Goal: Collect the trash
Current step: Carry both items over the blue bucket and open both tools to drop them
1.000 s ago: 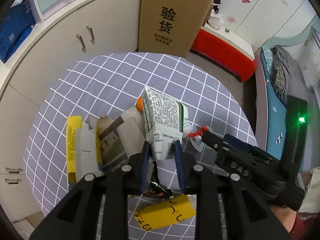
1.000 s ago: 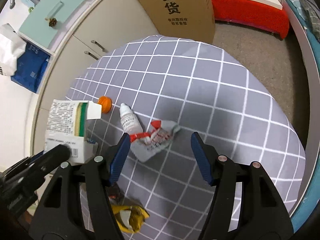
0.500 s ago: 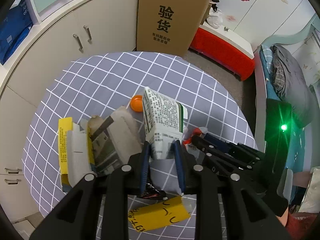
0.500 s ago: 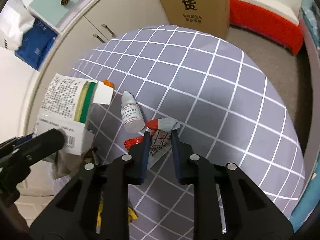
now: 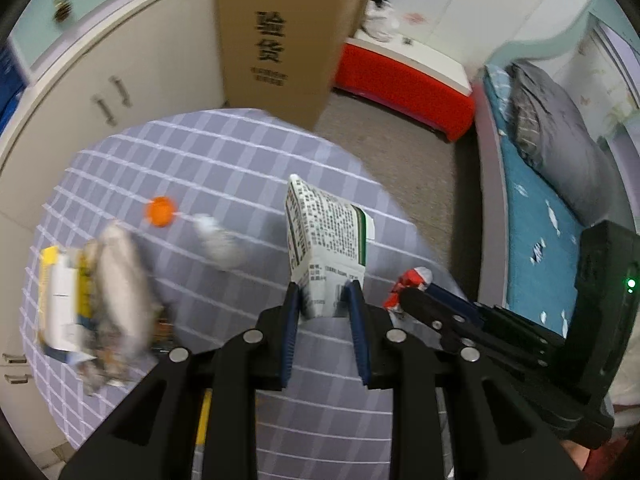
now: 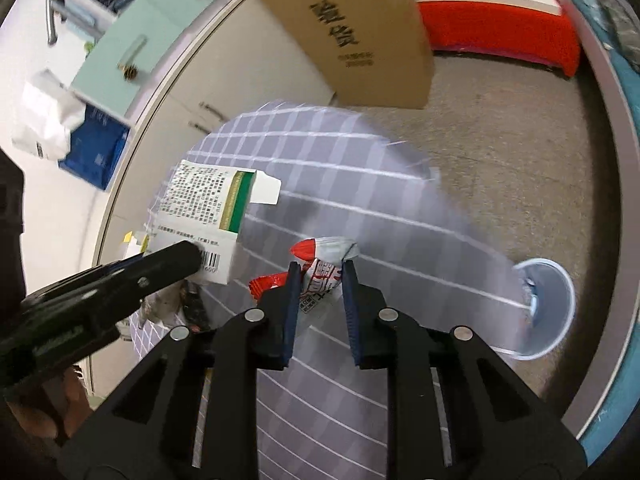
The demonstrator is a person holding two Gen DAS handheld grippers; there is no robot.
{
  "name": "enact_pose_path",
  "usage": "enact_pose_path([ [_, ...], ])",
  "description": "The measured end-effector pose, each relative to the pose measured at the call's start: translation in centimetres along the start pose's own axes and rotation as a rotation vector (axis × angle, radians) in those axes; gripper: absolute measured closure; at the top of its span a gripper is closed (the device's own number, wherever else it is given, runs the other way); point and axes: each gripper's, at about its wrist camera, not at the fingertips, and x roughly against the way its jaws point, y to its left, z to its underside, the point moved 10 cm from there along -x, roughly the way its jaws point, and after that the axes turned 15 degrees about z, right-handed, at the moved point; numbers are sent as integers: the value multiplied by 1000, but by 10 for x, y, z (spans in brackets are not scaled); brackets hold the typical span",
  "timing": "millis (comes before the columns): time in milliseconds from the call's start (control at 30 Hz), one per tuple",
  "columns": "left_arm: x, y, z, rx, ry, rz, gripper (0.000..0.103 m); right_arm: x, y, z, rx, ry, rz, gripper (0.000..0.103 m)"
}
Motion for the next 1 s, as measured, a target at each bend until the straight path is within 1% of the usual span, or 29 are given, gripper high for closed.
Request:
enact_pose_path([
  [167, -39, -78, 11, -70, 57, 53, 79, 28, -85, 6, -77, -18, 59, 82],
  [300, -74, -140, 27, -114, 111, 104, 79, 44, -164, 24, -158, -1, 119, 82],
  [400, -99, -179, 39, -143, 148, 125, 79, 49, -210, 36, -208, 22, 151, 82],
  [467, -113, -197, 46, -149, 170, 135, 79, 49, -233, 42, -239, 35, 160, 82],
  [500, -121, -206, 50, -151, 183, 138, 79, 49, -241, 43, -247, 40, 164, 79],
  [567, -134, -218, 56, -155, 201, 139, 79, 46, -257, 46, -274, 56, 160, 79],
  [600, -141, -223, 60, -157, 211, 134, 79, 42, -267, 49, -290, 71, 152, 76],
  [667, -149, -230, 65, -156, 224, 128, 79, 40, -278, 52, -305, 81, 142, 59],
  [700, -155, -233, 68, -153, 234, 121, 79, 40, -286, 55, -315, 84, 140, 47],
  [1000, -180, -253, 86, -150, 281, 105, 79, 51, -325, 62, -326, 91, 167, 46],
])
